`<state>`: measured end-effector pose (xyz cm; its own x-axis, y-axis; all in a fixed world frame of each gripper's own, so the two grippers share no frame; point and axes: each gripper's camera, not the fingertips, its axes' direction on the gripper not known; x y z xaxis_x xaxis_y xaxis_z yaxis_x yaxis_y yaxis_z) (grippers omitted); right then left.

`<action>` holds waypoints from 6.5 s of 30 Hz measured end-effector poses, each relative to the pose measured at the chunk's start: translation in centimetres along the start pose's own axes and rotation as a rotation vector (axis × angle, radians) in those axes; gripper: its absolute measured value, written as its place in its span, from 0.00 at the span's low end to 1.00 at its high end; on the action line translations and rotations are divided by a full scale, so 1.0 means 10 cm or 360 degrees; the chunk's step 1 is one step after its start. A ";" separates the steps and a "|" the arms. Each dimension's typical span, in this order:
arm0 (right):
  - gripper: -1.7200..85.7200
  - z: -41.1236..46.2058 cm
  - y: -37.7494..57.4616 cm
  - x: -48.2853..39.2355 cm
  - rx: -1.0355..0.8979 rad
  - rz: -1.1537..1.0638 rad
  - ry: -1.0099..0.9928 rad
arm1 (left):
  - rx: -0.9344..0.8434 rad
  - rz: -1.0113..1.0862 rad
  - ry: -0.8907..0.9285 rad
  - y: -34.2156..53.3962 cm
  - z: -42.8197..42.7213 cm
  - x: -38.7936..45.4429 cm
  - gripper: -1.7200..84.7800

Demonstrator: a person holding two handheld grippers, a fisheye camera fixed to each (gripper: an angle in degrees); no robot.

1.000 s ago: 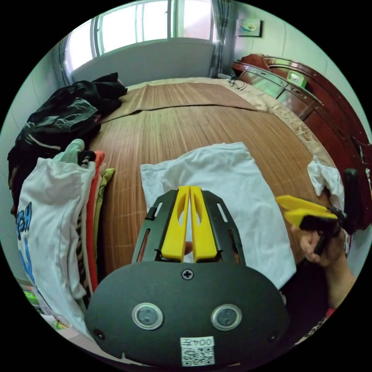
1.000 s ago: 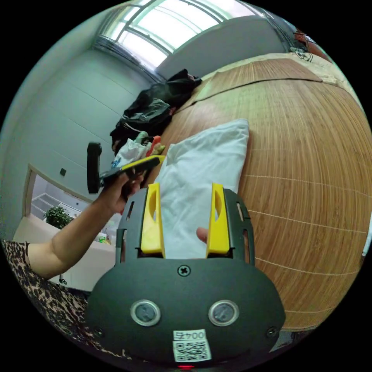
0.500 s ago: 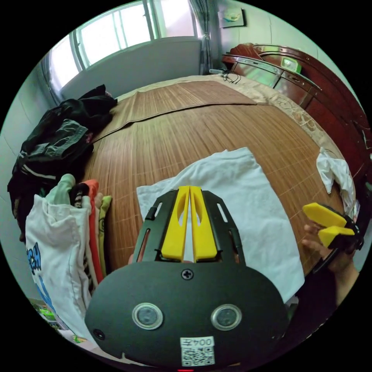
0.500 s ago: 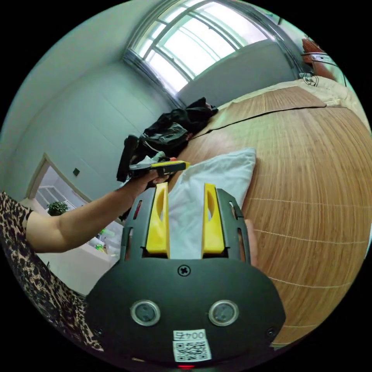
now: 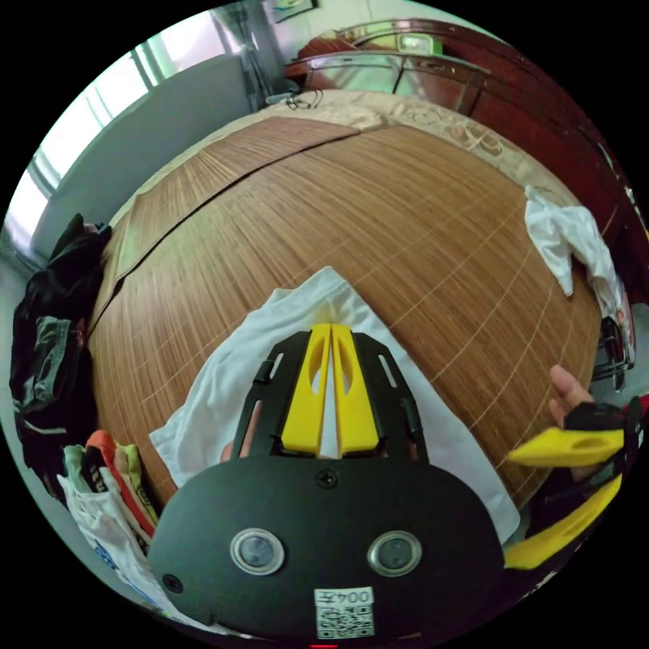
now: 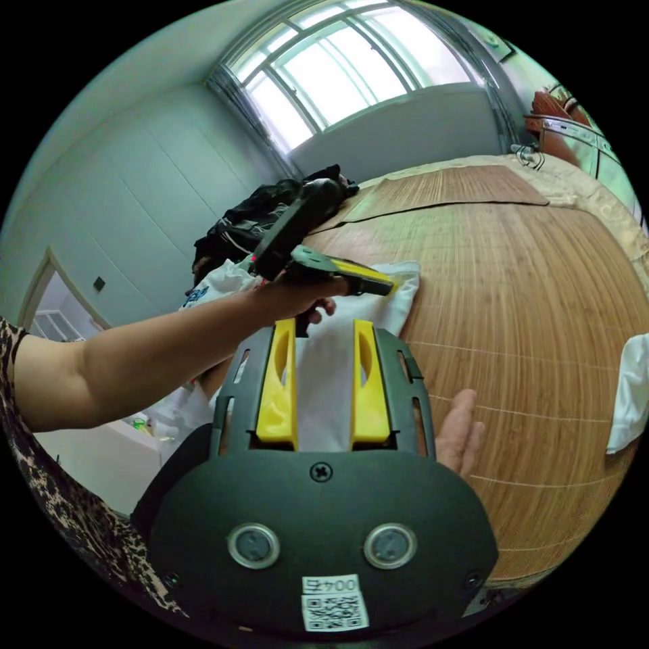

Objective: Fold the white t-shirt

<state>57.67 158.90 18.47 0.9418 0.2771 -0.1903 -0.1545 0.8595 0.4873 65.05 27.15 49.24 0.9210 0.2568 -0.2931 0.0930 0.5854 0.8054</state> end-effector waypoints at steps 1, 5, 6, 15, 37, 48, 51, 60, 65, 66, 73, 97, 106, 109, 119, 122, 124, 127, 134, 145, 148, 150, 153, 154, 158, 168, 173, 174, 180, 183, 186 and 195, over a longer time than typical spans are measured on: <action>0.16 0.02 0.00 0.00 -0.0032 0.0011 -0.0017 | -0.0012 -0.0001 0.0007 -0.03 0.03 0.00 0.03; 0.16 0.04 0.01 -0.05 -0.0108 0.0019 -0.0065 | 0.0006 -0.0047 0.0009 -0.14 -0.21 -0.06 0.03; 0.16 0.03 0.01 -0.06 -0.0114 0.0019 -0.0075 | 0.0141 -0.0049 0.0008 -0.13 -0.40 -0.07 0.03; 0.15 0.15 0.09 -0.31 -0.0207 -0.0032 -0.0067 | 0.0107 -0.0119 0.0116 -0.05 -0.34 -0.19 0.03; 0.13 0.34 0.97 -1.38 -0.0344 -0.0082 0.0400 | 0.0038 -0.0685 0.0198 2.96 -1.15 -0.53 0.03; 0.12 0.35 1.16 -1.72 -0.0268 -0.0052 0.0593 | 0.0117 -0.0694 0.0159 3.48 -1.36 -0.60 0.03; 0.11 0.27 1.09 -1.86 -0.0237 -0.0092 0.0536 | 0.0097 -0.0628 0.0115 3.58 -1.39 -0.57 0.03; 0.14 0.41 0.83 -2.16 -0.0385 -0.0328 0.0550 | 0.0265 -0.0682 0.0112 3.61 -1.50 -0.66 0.03; 0.23 1.01 0.55 -1.97 -0.0679 -0.0359 0.0494 | 0.0044 -0.0576 0.0063 3.23 -1.03 -0.73 0.03; 0.23 1.05 0.55 -1.92 -0.0712 -0.0334 0.0477 | 0.0051 -0.0587 0.0087 3.24 -0.92 -0.75 0.03; 0.25 0.73 -0.04 -1.68 -0.0513 -0.0302 0.0367 | 0.0246 -0.0548 0.0098 2.87 -1.28 -0.94 0.03; 0.13 1.68 -1.26 -0.32 -0.0768 -0.0293 0.0337 | 0.0028 -0.0493 -0.0128 1.59 -0.32 -1.57 0.03; 0.15 1.88 -1.62 0.00 -0.0814 -0.0289 0.0427 | 0.0036 -0.0475 -0.0045 1.73 -0.28 -1.55 0.03; 0.16 1.66 -1.62 0.01 -0.0777 -0.0268 0.0371 | 0.0263 -0.0493 -0.0021 2.00 -0.69 -1.44 0.03; 0.25 0.23 -0.41 -0.07 -0.0395 0.0019 -0.0085 | 0.0686 -0.0581 0.0323 3.75 -1.59 -0.43 0.08; 0.22 0.20 -0.13 0.10 -0.0585 0.0165 -0.0123 | 0.0628 -0.0608 0.0395 4.03 -1.54 -0.11 0.12; 0.20 0.16 0.00 0.21 -0.0615 0.0282 -0.0221 | 0.0610 -0.0619 0.0440 4.13 -1.51 0.03 0.13; 0.18 0.14 0.12 0.38 -0.0652 0.0414 -0.0318 | 0.0602 -0.0582 0.0426 4.21 -1.52 0.30 0.15; 0.18 0.21 0.33 0.73 -0.0657 0.0658 -0.0379 | 0.0503 -0.0544 0.0485 4.25 -1.40 0.66 0.17; 0.09 0.33 0.18 0.80 -0.0632 0.0771 -0.0594 | 0.0517 -0.0238 0.0161 4.14 -1.50 1.34 0.21; 0.08 0.23 -0.02 0.70 -0.0605 0.0730 -0.0609 | 0.0554 -0.0140 0.0004 4.06 -1.56 1.53 0.22; 0.08 0.20 -0.13 0.65 -0.0602 0.0704 -0.0616 | 0.0561 -0.0048 -0.0155 3.96 -1.57 1.70 0.22; 0.08 0.18 -0.31 0.57 -0.0618 0.0648 -0.0614 | 0.0562 0.0009 -0.0346 3.84 -1.53 1.84 0.21; 0.08 0.17 -0.37 0.54 -0.0621 0.0630 -0.0617 | 0.0554 0.0007 -0.0372 3.81 -1.52 1.85 0.20; 0.08 0.15 -0.49 0.47 -0.0623 0.0601 -0.0654 | 0.0480 -0.0113 -0.0483 3.66 -1.42 1.77 0.14; 0.25 0.04 -0.32 1.00 -0.0417 0.0935 -0.0730 | 0.0623 -0.0412 -0.0262 4.07 -1.92 1.39 0.03; 0.28 0.42 -0.24 1.32 -0.0394 0.1228 -0.0932 | 0.0639 -0.0394 -0.0225 4.41 -2.21 1.38 0.02; 0.28 0.46 -0.25 1.33 -0.0394 0.1243 -0.0937 | 0.0637 -0.0382 -0.0228 4.49 -2.26 1.39 0.02; 0.21 0.80 -0.38 1.42 -0.0542 0.1311 -0.0878 | 0.0632 -0.0385 -0.0164 4.73 -2.38 1.36 0.02; 0.09 0.91 -0.45 1.42 -0.0643 0.1293 -0.0891 | 0.0650 -0.0419 -0.0125 4.78 -2.47 1.28 0.02; 0.07 0.80 -0.67 1.21 -0.0570 0.1212 -0.0924 | 0.0701 -0.0466 -0.0032 4.82 -2.67 1.11 0.02; 0.07 0.30 -2.40 -0.60 -0.0581 0.0523 -0.0930 | 0.1039 -0.0760 0.0533 5.07 -4.00 -0.19 0.02</action>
<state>56.66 135.36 10.49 0.8196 0.3579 0.4474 -0.4473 0.8877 0.1091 52.87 87.14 69.98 0.5782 0.3687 -0.7278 0.7330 0.1570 0.6618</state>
